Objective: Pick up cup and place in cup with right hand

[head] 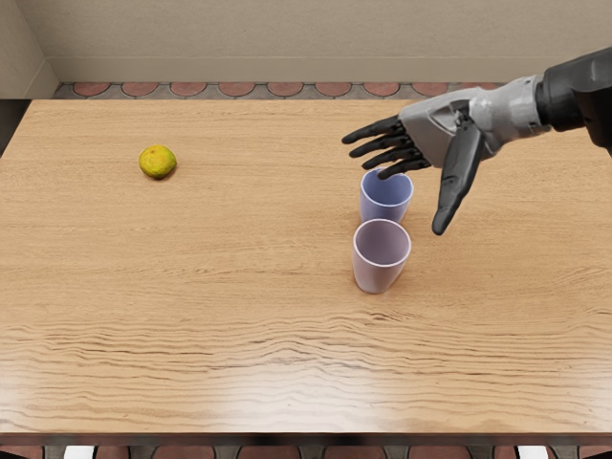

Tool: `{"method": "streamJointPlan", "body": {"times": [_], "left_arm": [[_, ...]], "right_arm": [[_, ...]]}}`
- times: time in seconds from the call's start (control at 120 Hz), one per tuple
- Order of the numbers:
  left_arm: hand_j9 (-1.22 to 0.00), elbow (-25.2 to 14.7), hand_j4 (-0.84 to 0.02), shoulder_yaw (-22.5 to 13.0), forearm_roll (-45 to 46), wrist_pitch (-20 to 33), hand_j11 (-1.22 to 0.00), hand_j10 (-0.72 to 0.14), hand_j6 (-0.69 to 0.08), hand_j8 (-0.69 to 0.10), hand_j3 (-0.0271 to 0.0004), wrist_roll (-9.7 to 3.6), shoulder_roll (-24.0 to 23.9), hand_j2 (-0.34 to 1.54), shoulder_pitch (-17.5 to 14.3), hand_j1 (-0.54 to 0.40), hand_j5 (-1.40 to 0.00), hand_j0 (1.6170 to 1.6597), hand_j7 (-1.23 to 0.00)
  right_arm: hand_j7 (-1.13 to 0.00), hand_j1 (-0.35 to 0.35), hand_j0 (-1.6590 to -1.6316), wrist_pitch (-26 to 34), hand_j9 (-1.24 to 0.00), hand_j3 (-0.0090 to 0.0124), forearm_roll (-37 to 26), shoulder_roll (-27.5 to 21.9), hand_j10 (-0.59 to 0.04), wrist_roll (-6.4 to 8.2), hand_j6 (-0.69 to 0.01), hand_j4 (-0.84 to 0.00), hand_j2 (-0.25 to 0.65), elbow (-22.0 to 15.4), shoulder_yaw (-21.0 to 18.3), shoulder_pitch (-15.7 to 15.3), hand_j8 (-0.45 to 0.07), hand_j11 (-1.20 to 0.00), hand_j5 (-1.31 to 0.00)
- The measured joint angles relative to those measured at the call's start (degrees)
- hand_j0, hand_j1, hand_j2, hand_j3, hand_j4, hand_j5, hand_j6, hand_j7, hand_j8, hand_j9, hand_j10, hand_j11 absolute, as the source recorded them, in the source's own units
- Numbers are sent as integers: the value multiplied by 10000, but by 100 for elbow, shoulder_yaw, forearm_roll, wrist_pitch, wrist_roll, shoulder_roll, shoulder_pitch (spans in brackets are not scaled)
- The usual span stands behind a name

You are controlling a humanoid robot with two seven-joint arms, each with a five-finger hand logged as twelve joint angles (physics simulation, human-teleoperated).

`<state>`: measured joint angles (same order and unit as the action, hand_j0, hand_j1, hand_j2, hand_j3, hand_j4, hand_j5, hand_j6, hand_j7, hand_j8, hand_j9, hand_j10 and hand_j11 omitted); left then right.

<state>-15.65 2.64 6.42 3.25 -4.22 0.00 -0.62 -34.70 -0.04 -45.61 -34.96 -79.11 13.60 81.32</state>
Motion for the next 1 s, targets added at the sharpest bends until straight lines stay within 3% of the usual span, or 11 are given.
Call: {"method": "streamJointPlan", "body": {"times": [0.108,0.175,0.292,0.425,0.517,0.592,0.75,1.0], "left_arm": [[-50,0,-38,0,0,0,-50,-38,-38,-38,0,0,0,7,0,3443,-50,16579,-50],[-50,0,-38,0,0,0,-50,-38,-38,-38,0,0,0,7,0,3444,-50,16580,-50],[-50,0,-38,0,0,0,-50,-38,-38,-38,0,0,0,7,0,3444,-50,16580,-50],[-50,0,-38,0,0,0,-50,-38,-38,-38,0,0,0,7,0,3444,-50,16580,-50],[-50,0,-38,0,0,0,-50,-38,-38,-38,0,0,0,7,0,3444,-50,16580,-50],[-50,0,-38,0,0,0,-50,-38,-38,-38,0,0,0,6,0,3444,-50,16581,-50],[-50,0,-38,0,0,0,-50,-38,-38,-38,0,0,0,6,0,3444,-50,16581,-50],[-50,0,-38,0,0,0,-50,-38,-38,-38,0,0,0,6,0,3444,-50,16581,-50]], "right_arm": [[-217,-3290,-16579,-21,-217,0,-28,72,-173,-2,-179,-177,-40,-56,-53,248,-176,-217,-218],[-244,-3266,-16580,168,-244,0,-130,209,-194,-3,-201,-198,-42,148,-107,476,-198,-244,-245],[-289,-3225,-16580,2047,-289,0,-744,636,-228,-3,-234,-232,-47,406,-337,749,-232,-288,-289],[-318,-3199,-16580,4232,-319,0,-1232,1452,-255,-4,-264,-258,-50,506,-1976,1453,-259,-318,-319],[-332,-3187,-16580,5110,-333,0,-1350,1973,-267,-4,-277,-270,-50,558,-3127,1884,-272,-333,-334],[-339,-3182,-16580,5473,-340,0,-1368,2338,-273,-4,-284,-276,-49,562,-3707,2101,-279,-340,-341],[-345,-3178,-16581,5967,-346,0,-1366,2932,-277,-4,-290,-281,-47,560,-4186,2216,-284,-346,-347],[-316,-3205,-16581,6437,-318,0,-1355,3148,-253,-4,-266,-256,-41,523,-4324,1880,-260,-317,-318]]}}
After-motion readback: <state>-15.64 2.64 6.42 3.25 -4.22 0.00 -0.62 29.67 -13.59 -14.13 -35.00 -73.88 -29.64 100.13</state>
